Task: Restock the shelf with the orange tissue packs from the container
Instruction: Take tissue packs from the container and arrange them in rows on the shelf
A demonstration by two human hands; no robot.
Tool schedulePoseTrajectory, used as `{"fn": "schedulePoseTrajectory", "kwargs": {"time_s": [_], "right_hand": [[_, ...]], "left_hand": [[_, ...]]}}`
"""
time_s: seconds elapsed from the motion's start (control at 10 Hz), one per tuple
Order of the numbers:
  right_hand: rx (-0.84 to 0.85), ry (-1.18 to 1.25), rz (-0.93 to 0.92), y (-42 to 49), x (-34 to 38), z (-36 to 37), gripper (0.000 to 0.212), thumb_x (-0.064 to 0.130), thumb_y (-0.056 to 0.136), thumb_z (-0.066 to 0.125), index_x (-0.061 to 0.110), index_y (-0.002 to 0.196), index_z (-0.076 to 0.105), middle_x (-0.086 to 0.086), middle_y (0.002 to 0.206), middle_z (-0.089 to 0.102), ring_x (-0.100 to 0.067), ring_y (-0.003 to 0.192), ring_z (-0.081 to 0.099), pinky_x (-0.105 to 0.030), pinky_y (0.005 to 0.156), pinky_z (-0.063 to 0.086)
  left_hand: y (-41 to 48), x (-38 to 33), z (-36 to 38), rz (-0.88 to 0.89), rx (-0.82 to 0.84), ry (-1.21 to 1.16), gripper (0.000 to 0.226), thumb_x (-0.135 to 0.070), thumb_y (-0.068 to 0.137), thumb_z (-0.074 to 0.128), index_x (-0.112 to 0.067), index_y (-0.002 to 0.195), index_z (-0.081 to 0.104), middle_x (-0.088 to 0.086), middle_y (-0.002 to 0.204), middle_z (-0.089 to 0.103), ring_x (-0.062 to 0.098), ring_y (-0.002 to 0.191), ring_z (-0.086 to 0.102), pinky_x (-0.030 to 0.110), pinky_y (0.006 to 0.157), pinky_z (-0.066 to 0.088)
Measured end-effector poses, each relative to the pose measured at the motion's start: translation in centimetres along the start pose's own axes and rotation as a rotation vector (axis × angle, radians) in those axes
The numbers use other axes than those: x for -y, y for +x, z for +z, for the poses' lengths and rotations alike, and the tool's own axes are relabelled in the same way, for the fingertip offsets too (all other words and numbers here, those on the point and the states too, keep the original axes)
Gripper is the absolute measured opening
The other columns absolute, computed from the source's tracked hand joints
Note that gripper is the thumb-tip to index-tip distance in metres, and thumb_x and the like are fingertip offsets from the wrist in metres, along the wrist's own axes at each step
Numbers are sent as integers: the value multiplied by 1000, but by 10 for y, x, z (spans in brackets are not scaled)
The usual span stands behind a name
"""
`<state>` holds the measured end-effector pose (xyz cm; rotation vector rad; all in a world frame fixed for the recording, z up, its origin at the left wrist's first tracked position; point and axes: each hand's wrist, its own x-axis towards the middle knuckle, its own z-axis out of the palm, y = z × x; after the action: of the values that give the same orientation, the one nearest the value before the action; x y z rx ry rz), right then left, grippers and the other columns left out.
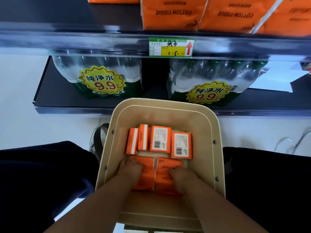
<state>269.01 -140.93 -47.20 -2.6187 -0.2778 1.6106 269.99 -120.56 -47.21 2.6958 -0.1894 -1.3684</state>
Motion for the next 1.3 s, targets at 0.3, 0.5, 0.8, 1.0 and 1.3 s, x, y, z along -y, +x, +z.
{"fn": "schedulePoseTrajectory", "kwargs": {"time_s": [0.3, 0.5, 0.8, 1.0, 1.3], "right_hand": [[-113, 57, -83, -17, 0, -18, 53, 34, 82, 63, 18, 132, 57, -12, 123, 64, -28, 103, 66, -39, 90, 55], [-194, 138, 7, -50, 4, -47, 52, 20, 91, 57, 20, 141, 42, -10, 141, 48, -29, 126, 50, -28, 98, 47], [-329, 167, -78, -93, 5, -85, 53, 18, 82, 57, 23, 135, 50, -5, 137, 52, -27, 123, 52, -30, 101, 43], [-473, 292, -163, -145, 12, -140, 42, 19, 81, 67, 24, 121, 58, 1, 115, 61, -19, 106, 58, -26, 86, 47], [-749, 359, -361, -222, 37, -200, 37, 27, 81, 76, 34, 112, 57, 12, 107, 61, -8, 98, 60, -28, 88, 50]], "left_hand": [[-8, 9, -6, -141, -132, -606, 39, -46, 69, 56, -20, 97, 66, 7, 101, 71, 25, 91, 67, 43, 91, 53], [-29, 6, -29, 95, -192, -206, 47, -46, 88, 56, -19, 127, 55, 8, 112, 67, 19, 93, 67, 38, 91, 54], [-97, -4, -122, 187, -218, -61, 49, -26, 89, 60, -22, 136, 49, 6, 129, 57, 26, 116, 55, 36, 98, 45], [-148, 2, -212, 308, -364, -7, 39, -17, 86, 58, -20, 124, 59, 4, 123, 61, 24, 114, 55, 33, 96, 44], [-215, 21, -339, 435, -603, -17, 44, -16, 89, 66, -21, 131, 55, -2, 122, 58, 16, 110, 54, 31, 96, 43]]}}
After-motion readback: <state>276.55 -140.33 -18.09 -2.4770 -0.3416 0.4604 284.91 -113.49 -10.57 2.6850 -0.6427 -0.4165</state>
